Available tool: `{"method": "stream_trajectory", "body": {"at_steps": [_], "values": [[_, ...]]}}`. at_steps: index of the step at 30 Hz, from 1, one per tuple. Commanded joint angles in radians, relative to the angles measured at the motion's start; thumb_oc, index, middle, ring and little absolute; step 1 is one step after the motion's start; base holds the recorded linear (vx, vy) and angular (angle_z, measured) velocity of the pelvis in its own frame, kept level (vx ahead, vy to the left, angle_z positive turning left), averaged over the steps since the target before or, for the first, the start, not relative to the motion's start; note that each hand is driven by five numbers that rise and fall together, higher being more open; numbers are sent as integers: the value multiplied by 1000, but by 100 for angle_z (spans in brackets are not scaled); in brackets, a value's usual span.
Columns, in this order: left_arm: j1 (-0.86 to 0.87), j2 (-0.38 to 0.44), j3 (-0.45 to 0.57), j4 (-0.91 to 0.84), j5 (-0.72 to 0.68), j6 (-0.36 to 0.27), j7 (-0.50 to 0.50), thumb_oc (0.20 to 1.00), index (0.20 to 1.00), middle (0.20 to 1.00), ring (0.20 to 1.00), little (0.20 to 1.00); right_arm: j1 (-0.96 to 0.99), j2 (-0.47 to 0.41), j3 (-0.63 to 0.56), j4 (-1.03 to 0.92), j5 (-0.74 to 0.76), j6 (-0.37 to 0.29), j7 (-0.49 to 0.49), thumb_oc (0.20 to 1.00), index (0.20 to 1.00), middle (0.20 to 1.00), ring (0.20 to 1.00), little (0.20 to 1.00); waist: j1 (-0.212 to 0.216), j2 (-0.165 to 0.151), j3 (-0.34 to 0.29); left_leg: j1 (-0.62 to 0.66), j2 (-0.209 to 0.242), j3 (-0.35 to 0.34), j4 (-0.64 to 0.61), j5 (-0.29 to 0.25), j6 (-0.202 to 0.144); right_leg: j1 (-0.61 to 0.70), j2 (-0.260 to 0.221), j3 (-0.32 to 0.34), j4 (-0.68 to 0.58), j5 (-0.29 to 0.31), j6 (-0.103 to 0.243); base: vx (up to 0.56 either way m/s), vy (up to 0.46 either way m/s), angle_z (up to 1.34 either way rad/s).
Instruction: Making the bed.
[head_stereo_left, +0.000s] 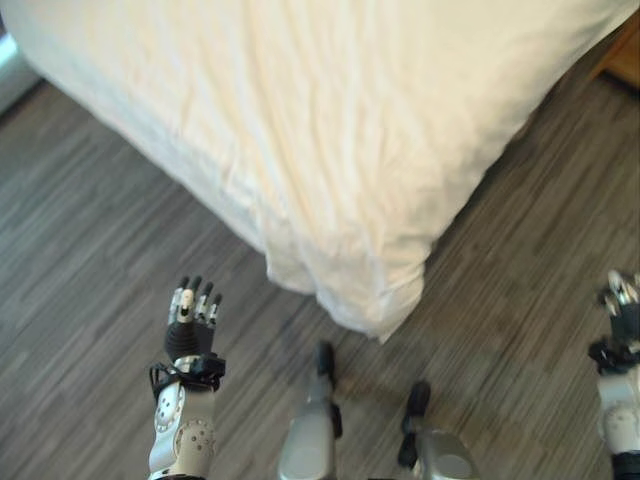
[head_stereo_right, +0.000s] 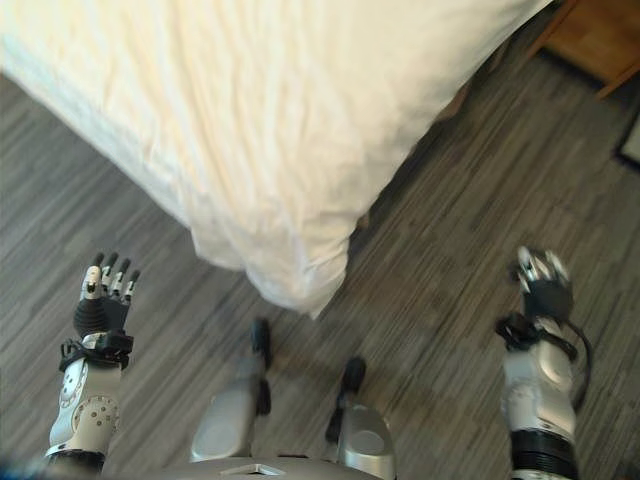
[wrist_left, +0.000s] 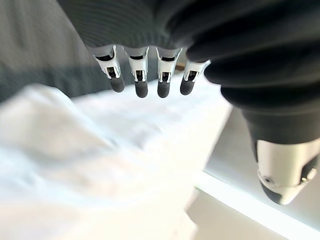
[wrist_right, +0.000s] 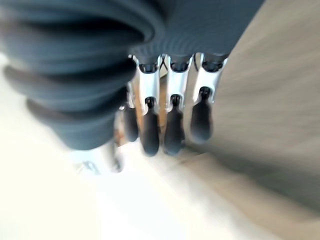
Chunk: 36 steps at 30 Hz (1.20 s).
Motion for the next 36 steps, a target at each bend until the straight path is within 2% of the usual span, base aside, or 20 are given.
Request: {"method": "stream_trajectory", "body": {"at_steps": [1,3,8,14,15,17,19,20,21,22,23,25,26,27,29,31,33,34,35,36], "values": [[20,13,1,6,134,-44,43,1000,1000,1000,1000,1000,8,-27,21,65,-128,-32,20,1000,1000,1000,1000,1000,4,15,-83,106,-52,-2,7,-107,17,-62,14,56,14,30,12,46,43,-18],[20,6,-16,-15,197,-46,61,1000,1000,1000,1000,1000,21,-6,94,-51,-245,-21,51,1000,1000,1000,1000,1000,0,17,-117,140,-56,1,7,-116,22,-31,9,62,14,26,11,46,51,-6],[-12,-23,-116,15,216,-17,78,1000,1000,1000,1000,1000,82,53,311,-5,-295,43,116,1000,1000,1000,1000,1000,-18,27,-186,214,-71,7,7,-136,34,32,-4,74,24,16,14,36,53,-5],[-37,-24,-144,31,234,-15,97,1000,1000,1000,1000,1000,186,60,302,-75,-323,37,123,1000,1000,1000,1000,1000,-78,35,-163,223,-71,59,7,-143,41,-27,-24,102,94,62,35,-64,42,-4],[-70,0,-149,29,243,-26,98,1000,1000,1000,1000,1000,208,63,260,-98,-326,29,107,1000,1000,1000,1000,1000,-116,40,-140,205,-59,76,7,-134,39,-95,-13,199,128,85,50,-189,-14,-54],[-89,14,-157,35,243,-27,97,1000,1000,1000,1000,1000,212,65,247,-114,-322,30,107,1000,1000,1000,1000,1000,-128,40,-138,188,-51,81,7,-124,37,-113,-13,234,133,80,51,-195,-56,-77],[-110,33,-158,34,257,-28,104,1000,1000,1000,1000,1000,199,65,244,-106,-327,25,95,1000,1000,1000,1000,1000,-125,47,-133,178,-33,103,7,-116,34,-121,-39,200,156,65,55,-278,-129,-58],[-95,50,-134,11,280,-29,92,1000,1000,1000,1000,1000,148,64,256,-73,-340,22,71,1000,1000,1000,1000,1000,-83,71,-129,157,15,181,7,-91,33,-45,-168,80,254,28,43,-265,-146,-86],[-94,51,-133,11,279,-29,91,1000,1000,1000,1000,1000,147,64,257,-72,-340,21,71,1000,1000,1000,1000,1000,-82,68,-126,161,13,183,7,-92,34,-44,-171,83,258,25,44,-418,-291,-143],[-74,42,-122,4,233,-35,75,1000,1000,1000,1000,1000,117,65,272,-69,-340,21,69,1000,1000,1000,1000,1000,-61,62,-151,143,29,223,7,-68,30,-10,-242,81,312,76,56,-162,-224,-112],[-65,37,-119,-1,225,-34,73,1000,1000,1000,1000,1000,104,65,277,-66,-340,23,68,1000,1000,1000,1000,1000,-48,53,-167,137,37,225,8,-70,18,14,-257,79,302,82,72,-203,-221,-83],[-45,39,-105,-7,226,-33,74,1000,1000,1000,1000,1000,93,64,286,-68,-340,25,74,1000,1000,1000,1000,1000,-30,36,-181,124,45,262,8,-45,15,54,-263,56,254,97,82,-200,-315,-67],[-16,36,-82,-16,237,-32,74,1000,1000,1000,1000,1000,74,55,306,-72,-338,26,87,1000,1000,1000,1000,1000,-5,17,-189,89,89,285,20,-3,-17,90,-214,34,144,44,100,-238,-443,-65],[-15,36,-82,-16,237,-32,74,1000,1000,1000,1000,1000,74,55,306,-72,-338,27,87,1000,1000,1000,1000,1000,-5,18,-190,89,91,285,19,-2,-18,90,-212,34,143,44,98,-242,-486,-48],[5,24,-48,1,230,-38,80,1000,1000,1000,1000,1000,82,40,321,-96,-325,22,117,1000,1000,1000,1000,1000,-2,23,-186,90,163,294,23,47,-63,106,-140,42,54,-30,79,-146,-479,-81],[13,-11,-37,30,223,-36,86,1000,1000,1000,1000,1000,91,19,310,-90,-311,14,116,1000,1000,1000,1000,1000,-10,35,-160,89,223,270,38,111,-96,117,-67,64,53,-74,39,-159,-550,-53],[13,-12,-37,31,223,-36,86,1000,1000,1000,1000,1000,91,18,310,-90,-310,14,116,1000,1000,1000,1000,1000,-11,36,-157,91,225,269,38,112,-97,119,-66,64,53,-75,38,-128,-231,-6],[19,-40,-52,36,210,-42,85,1000,1000,1000,1000,1000,61,-25,306,-73,-310,12,113,1000,1000,1000,1000,1000,20,39,-120,44,159,9,152,95,-96,100,-54,111,61,-67,20,-235,-370,-19],[25,-45,-54,33,195,-38,78,1000,1000,1000,1000,1000,41,-30,316,-36,-295,17,113,1000,1000,1000,1000,1000,38,26,-112,47,97,-117,194,39,-85,90,-54,140,56,-56,16,-279,-571,-45],[46,-49,-51,22,183,-27,49,1000,1000,1000,1000,1000,38,-21,313,-3,-261,30,129,1000,1000,1000,1000,1000,41,13,-121,65,31,-162,227,-36,-63,78,-42,173,51,-41,6,-106,-350,-64]]}}
